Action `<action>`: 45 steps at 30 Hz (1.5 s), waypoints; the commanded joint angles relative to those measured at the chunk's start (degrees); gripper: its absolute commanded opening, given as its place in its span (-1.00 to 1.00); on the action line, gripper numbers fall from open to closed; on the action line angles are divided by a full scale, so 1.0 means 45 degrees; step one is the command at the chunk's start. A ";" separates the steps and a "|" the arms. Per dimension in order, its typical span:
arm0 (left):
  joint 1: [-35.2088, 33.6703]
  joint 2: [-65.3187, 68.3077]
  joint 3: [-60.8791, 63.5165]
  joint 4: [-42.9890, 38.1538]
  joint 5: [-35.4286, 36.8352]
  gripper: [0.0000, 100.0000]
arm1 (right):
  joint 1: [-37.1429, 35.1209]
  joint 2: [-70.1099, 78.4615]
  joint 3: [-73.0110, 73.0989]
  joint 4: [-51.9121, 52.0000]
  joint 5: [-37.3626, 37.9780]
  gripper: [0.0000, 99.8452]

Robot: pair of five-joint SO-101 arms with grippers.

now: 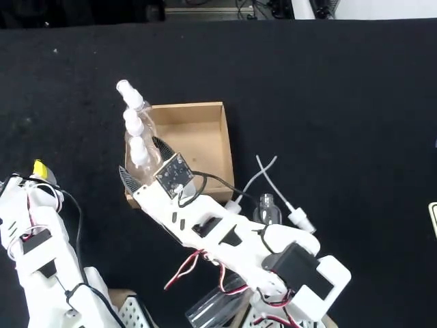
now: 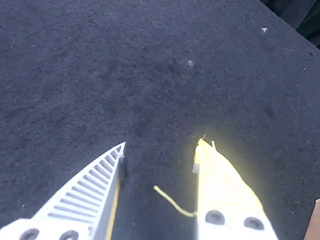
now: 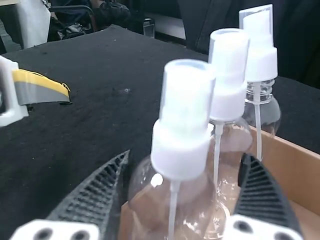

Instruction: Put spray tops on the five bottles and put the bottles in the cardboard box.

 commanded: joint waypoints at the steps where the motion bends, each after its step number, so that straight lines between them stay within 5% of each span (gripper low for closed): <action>1: 0.0010 -0.0215 -0.0264 -0.0274 0.0000 -0.61 | -0.0176 -0.0029 -0.0068 -0.0352 0.0059 -0.45; 34: 0.0010 -0.0215 -0.0264 -0.0274 0.0000 -0.61 | -0.0137 -0.1651 0.0576 -0.0313 0.0059 -0.45; 45: 0.0049 -0.0215 -0.0283 -0.0293 0.0000 -0.61 | -0.0156 -0.5363 0.0791 0.4083 0.0039 -0.45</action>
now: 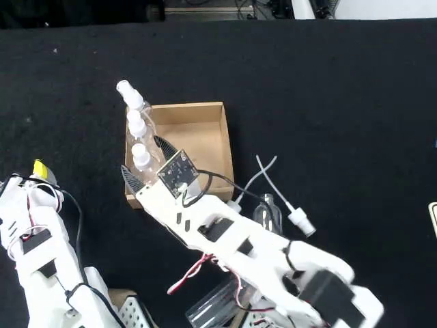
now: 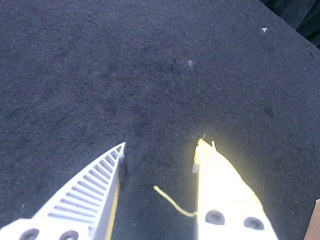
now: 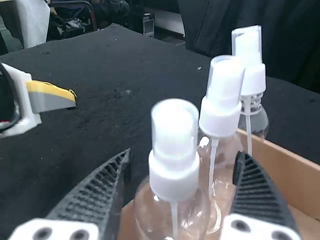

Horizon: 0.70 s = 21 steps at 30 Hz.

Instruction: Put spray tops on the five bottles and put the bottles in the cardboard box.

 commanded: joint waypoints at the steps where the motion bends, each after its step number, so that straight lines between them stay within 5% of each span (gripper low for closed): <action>1: 0.0049 -0.0215 -0.0283 -0.0293 0.0000 -0.61 | -0.0137 -0.2100 0.0127 0.1309 0.0039 -0.45; 13: 0.0068 -0.0215 -0.0283 -0.0293 0.0000 -0.61 | 0.0078 -0.7121 0.0029 0.4083 0.0039 -0.45; 21: 0.0068 -0.0215 -0.0283 -0.0293 0.0000 -0.61 | 0.3712 -1.1458 0.0049 0.8674 0.0039 -0.62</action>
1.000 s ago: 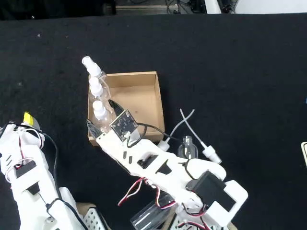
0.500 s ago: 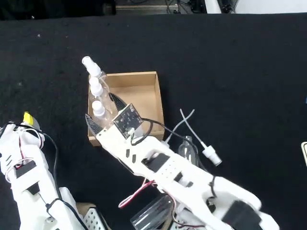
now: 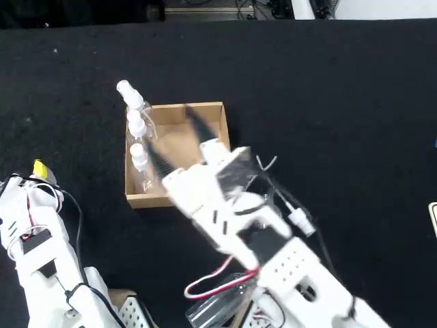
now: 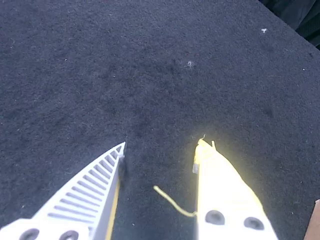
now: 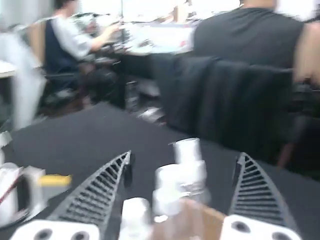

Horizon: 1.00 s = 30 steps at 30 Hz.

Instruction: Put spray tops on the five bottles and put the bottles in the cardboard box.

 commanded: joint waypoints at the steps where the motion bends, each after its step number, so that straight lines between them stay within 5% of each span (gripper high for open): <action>1: 0.0068 -0.0215 -0.0283 -0.0274 0.0000 -0.61 | 0.2716 -0.2374 -0.0068 0.3321 0.0020 -0.73; 3: 0.0068 -0.0215 -0.0283 -0.0274 0.0000 -0.61 | 0.3438 -0.2647 0.0010 0.4591 0.0020 -0.99; 20: 0.0029 -0.0215 -0.0264 -0.0274 0.0000 -0.61 | 0.1563 0.5363 -0.1748 0.4317 0.0039 -0.98; 30: 0.0029 -0.0215 -0.0264 -0.0274 0.0000 -0.61 | 0.0371 0.6437 -0.2198 0.4298 0.0039 -0.98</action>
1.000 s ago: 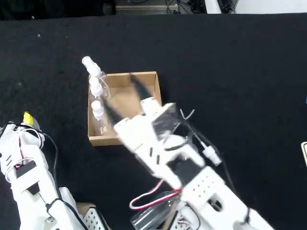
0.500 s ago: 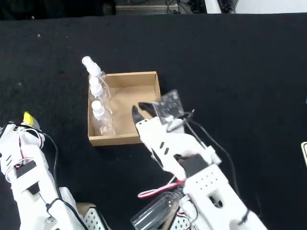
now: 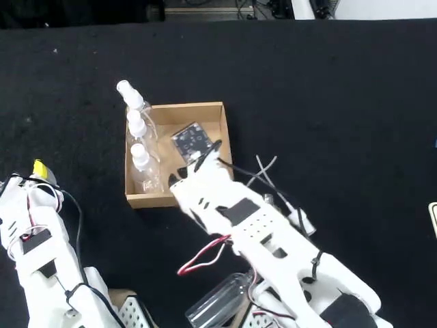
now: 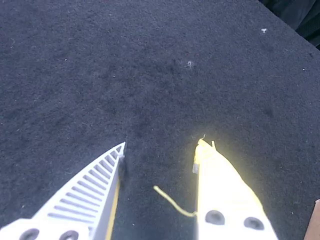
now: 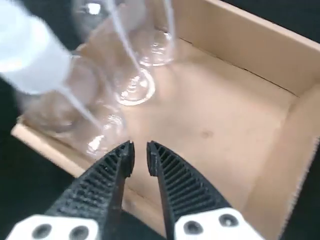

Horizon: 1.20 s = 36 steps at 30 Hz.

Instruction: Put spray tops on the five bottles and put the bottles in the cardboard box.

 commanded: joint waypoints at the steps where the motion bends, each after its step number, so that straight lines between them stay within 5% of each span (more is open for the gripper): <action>1: 0.0029 -0.0215 -0.0264 -0.0274 0.0000 -0.61 | -0.0527 0.0049 -0.0811 -0.0410 0.0039 -0.98; 23: -0.0010 -0.0215 -0.0264 -0.0274 0.0000 -0.61 | -0.0469 0.0088 0.0205 -0.2247 0.0059 -0.98; 36: -0.0010 -0.0215 -0.0244 -0.0274 0.0000 -0.61 | 0.0039 0.0088 -0.0947 -0.0313 0.0039 -0.98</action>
